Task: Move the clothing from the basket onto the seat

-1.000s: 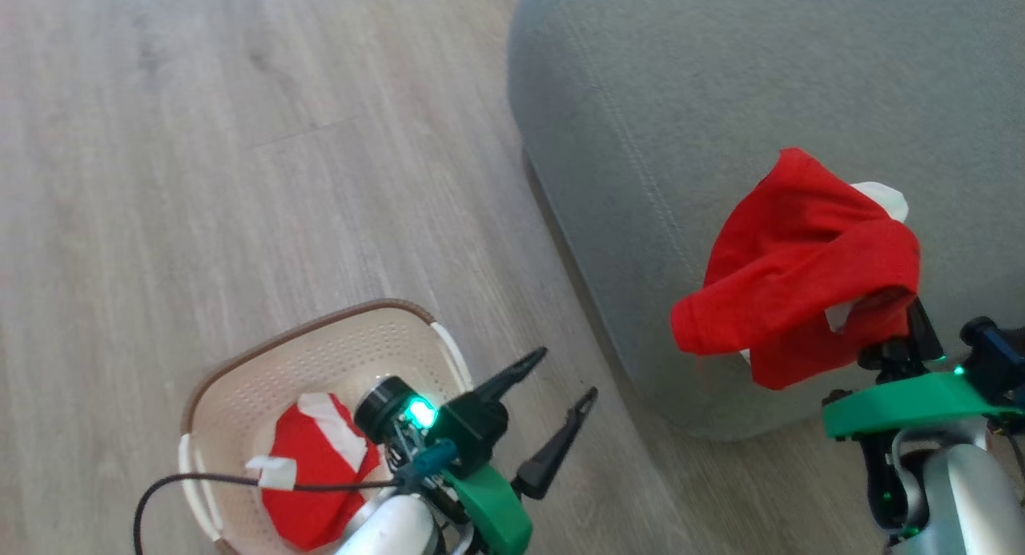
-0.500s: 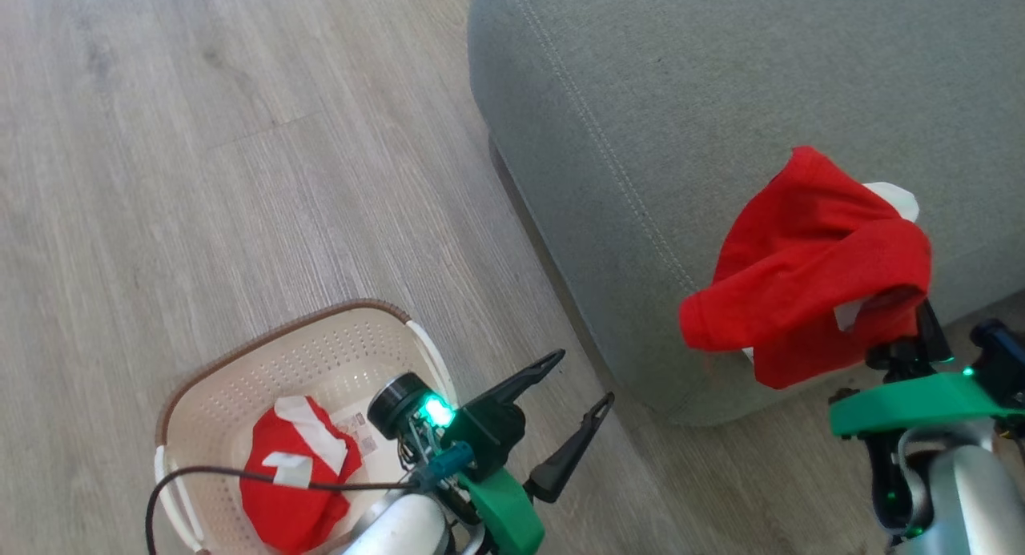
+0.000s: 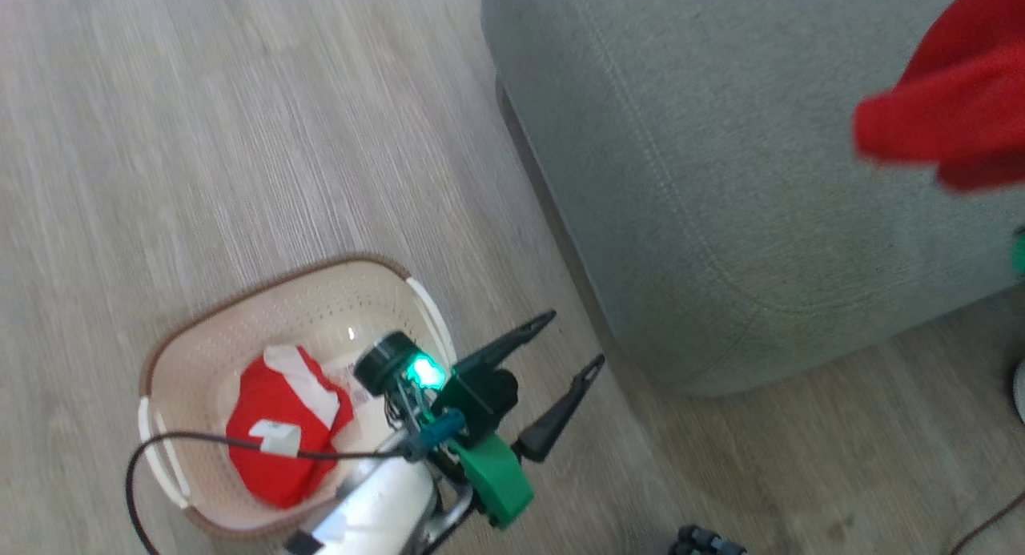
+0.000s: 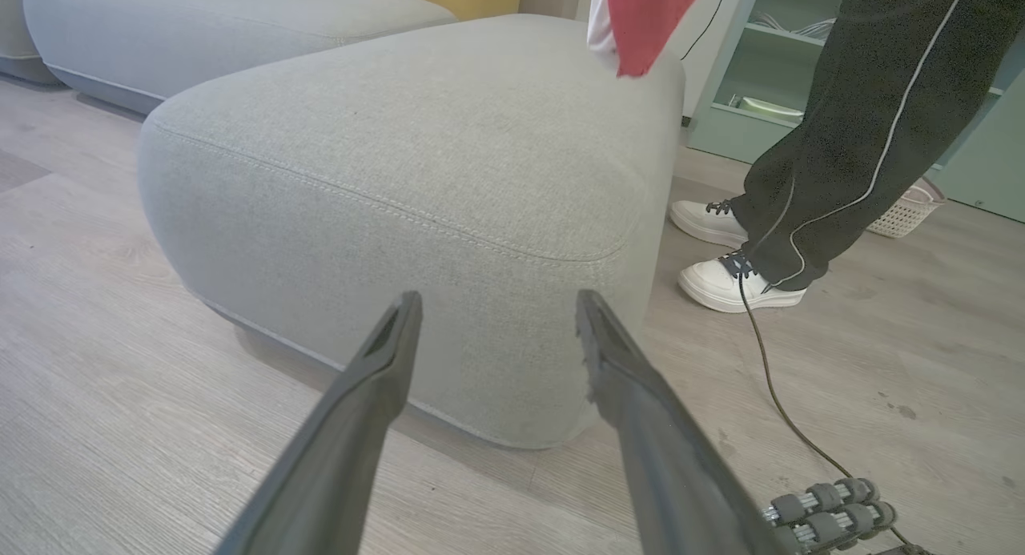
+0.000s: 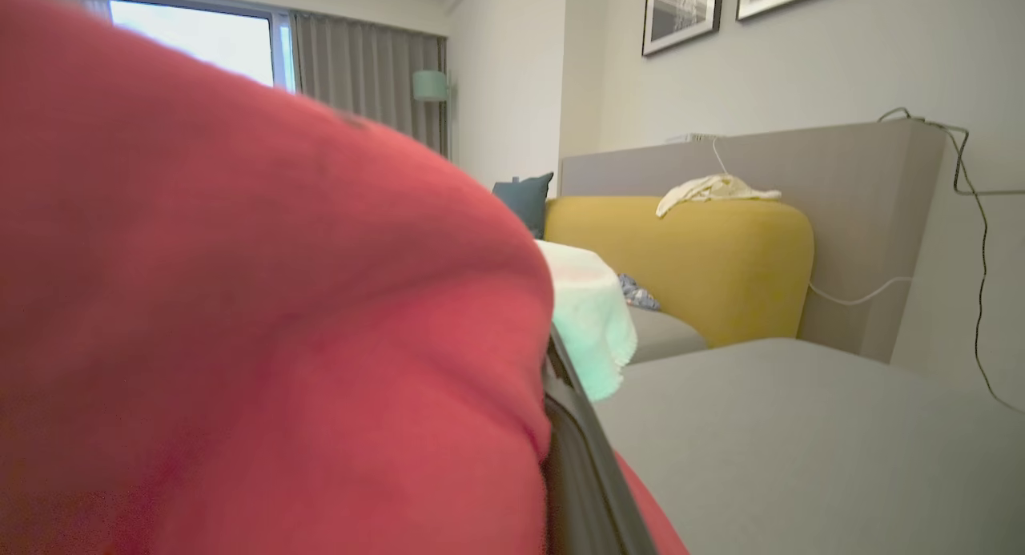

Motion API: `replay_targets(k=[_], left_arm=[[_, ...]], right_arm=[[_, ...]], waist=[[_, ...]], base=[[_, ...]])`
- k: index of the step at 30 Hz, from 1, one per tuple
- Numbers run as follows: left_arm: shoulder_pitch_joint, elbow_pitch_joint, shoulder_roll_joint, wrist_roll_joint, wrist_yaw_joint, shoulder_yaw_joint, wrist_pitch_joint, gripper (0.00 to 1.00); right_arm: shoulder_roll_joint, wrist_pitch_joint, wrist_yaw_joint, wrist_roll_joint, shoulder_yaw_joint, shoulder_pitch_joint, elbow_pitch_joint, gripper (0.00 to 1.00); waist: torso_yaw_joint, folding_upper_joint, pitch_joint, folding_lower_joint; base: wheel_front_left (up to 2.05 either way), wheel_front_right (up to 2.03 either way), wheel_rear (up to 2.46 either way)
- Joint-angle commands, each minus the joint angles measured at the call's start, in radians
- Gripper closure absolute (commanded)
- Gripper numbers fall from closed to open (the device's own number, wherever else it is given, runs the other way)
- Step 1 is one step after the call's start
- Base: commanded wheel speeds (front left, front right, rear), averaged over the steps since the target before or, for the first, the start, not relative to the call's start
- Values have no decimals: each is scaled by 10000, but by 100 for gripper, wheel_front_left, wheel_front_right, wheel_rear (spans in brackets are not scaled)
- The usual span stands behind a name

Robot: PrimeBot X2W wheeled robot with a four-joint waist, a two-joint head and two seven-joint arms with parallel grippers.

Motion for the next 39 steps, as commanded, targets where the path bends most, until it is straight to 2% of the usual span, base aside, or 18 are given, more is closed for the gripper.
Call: replay_targets(k=[1,8,12,20,27,34,39], left_arm=[[-422,-361,102,66,-8,173,-49,0],[-1164,-398,486,194,-8,-124,-49,0],[-1582,-417,741,283,-8,-303,-49,0],[-2183,-532,1070,419,-8,-277,-49,0],[-2458,-591,1102,520,-8,-350,-49,0],[-2616,-650,1086,749,-8,-478,-49,0],[-2637,-692,1067,804,-8,-439,-49,0]], right_arm=[[-444,-95,-2,131,59,-596,-357,100],[-1715,-95,-2,699,-270,-2708,254,100],[-2454,-95,-2,1167,-416,-4018,1163,100],[-3520,-95,-2,1493,-465,-6165,3532,100],[-3675,-95,-2,1196,-538,-6838,5012,100],[-3770,-95,-2,573,-308,-7490,7681,100],[-3814,-95,-2,431,-177,-8000,8544,100]], waist=[[121,0,553,-1],[360,0,2007,-1],[512,0,2785,-1],[905,0,4061,-1],[1275,0,4598,-1],[1680,0,4900,-1],[1873,0,5075,-1]], base=[[0,0,0],[0,0,0],[0,0,0],[0,0,0],[0,0,0],[0,0,0],[0,0,0]])
